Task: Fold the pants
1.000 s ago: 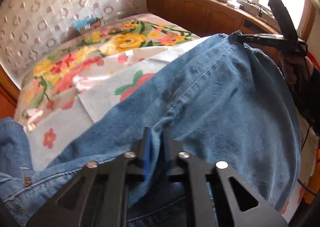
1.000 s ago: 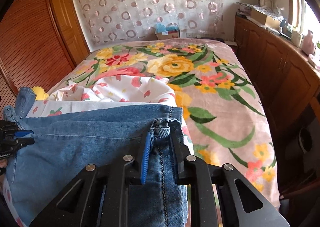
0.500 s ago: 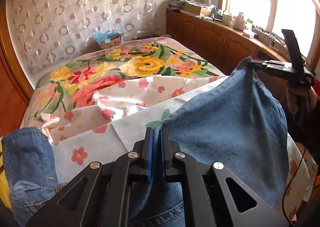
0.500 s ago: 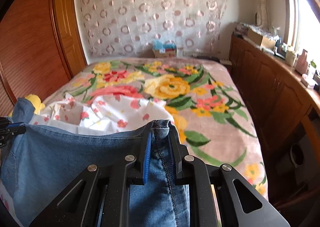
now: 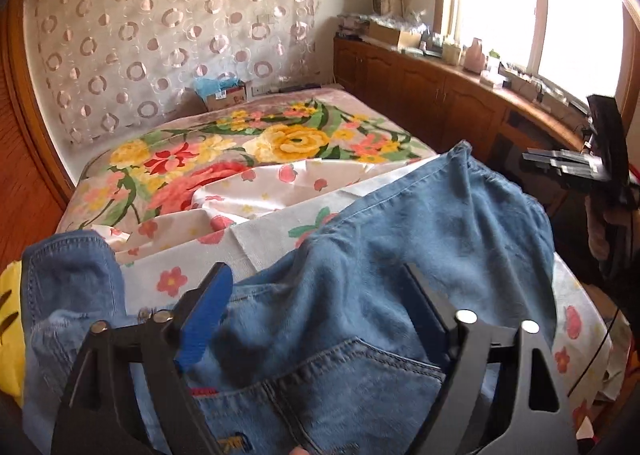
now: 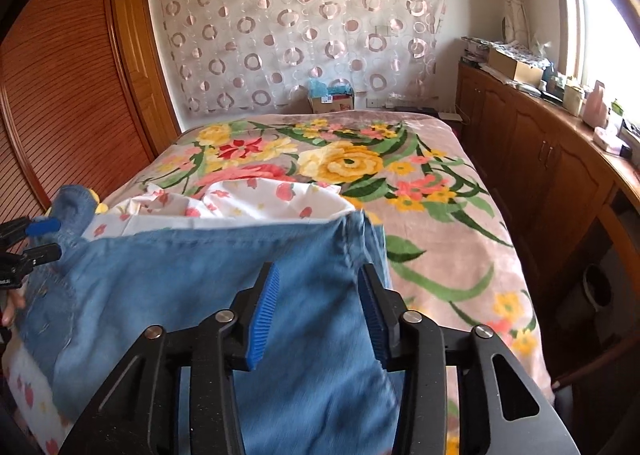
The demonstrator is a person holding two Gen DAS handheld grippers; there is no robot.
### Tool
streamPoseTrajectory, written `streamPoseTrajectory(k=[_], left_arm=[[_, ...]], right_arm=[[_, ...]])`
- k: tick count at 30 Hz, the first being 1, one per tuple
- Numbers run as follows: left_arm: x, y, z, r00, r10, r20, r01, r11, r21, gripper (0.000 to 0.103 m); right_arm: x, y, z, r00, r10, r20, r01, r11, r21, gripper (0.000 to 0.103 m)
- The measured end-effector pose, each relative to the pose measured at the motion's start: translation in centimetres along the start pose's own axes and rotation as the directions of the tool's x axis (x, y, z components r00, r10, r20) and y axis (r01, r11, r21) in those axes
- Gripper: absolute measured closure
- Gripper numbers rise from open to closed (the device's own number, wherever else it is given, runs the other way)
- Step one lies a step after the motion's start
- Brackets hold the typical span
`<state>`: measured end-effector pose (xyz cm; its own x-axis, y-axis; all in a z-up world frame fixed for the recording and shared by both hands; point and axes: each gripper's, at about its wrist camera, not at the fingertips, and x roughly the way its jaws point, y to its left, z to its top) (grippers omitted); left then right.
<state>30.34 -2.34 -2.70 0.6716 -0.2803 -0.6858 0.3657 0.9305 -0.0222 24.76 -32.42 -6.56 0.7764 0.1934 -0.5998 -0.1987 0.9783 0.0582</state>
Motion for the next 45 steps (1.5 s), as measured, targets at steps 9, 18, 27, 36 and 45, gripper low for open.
streamPoseTrajectory(k=[9, 18, 27, 36, 45], left_arm=[[-2.7, -0.4, -3.1, 1.000, -0.019, -0.002, 0.019, 1.000, -0.011, 0.017], [-6.7, 0.5, -8.3, 0.999, 0.039, 0.000, -0.039, 0.999, -0.035, 0.017], [-10.6, 3.5, -13.5, 0.993, 0.119, 0.008, -0.117, 0.987, -0.105, 0.017], [-12.9, 7.3, -17.8, 0.976, 0.216, -0.016, -0.215, 0.958, -0.191, 0.017], [-12.3, 9.2, -19.4, 0.973, 0.230, -0.038, -0.232, 0.944, -0.234, 0.027]], right_arm=[[-3.7, 0.1, -2.6, 1.000, -0.009, -0.011, 0.009, 1.000, 0.025, 0.054], [-5.5, 1.4, -5.2, 0.998, 0.020, -0.053, -0.016, 0.997, 0.069, 0.049], [-6.8, 5.1, -6.9, 0.992, 0.109, -0.067, -0.107, 0.994, 0.027, 0.048], [-6.0, 5.7, -8.0, 0.985, 0.136, -0.109, -0.140, 0.990, -0.033, 0.040], [-4.5, 6.7, -7.1, 0.984, 0.114, -0.136, -0.128, 0.987, -0.096, 0.039]])
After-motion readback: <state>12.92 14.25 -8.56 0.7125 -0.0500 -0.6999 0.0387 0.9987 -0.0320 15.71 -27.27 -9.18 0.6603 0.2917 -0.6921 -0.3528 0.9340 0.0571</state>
